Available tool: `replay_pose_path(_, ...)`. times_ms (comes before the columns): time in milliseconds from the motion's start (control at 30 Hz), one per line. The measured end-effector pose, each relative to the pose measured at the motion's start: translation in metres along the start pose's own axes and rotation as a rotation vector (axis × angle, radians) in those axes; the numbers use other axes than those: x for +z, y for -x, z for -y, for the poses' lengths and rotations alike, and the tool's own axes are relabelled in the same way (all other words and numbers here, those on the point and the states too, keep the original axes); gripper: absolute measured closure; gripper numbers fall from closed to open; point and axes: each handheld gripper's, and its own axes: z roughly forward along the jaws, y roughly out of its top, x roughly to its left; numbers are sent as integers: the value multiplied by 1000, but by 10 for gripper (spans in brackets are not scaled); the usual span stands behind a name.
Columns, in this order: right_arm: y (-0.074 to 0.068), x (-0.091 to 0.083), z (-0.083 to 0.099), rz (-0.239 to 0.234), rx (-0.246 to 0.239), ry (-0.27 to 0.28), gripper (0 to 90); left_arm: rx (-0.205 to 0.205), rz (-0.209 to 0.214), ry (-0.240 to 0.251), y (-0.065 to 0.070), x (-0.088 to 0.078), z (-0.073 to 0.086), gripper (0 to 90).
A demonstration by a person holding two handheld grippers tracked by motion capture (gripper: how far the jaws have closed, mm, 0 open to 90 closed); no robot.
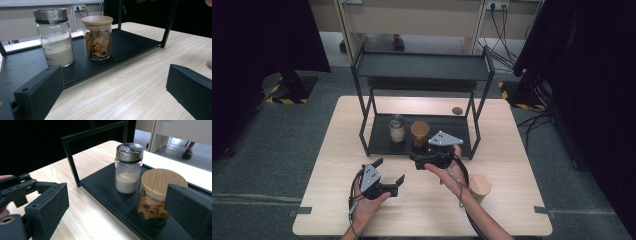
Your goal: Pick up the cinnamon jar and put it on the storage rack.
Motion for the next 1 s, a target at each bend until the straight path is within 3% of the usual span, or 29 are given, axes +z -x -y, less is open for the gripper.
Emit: replay_pose_path(1000, -15, -39, 27, -85, -23, 56, 62, 2, -3, -1, 1, 0, 0, 8)
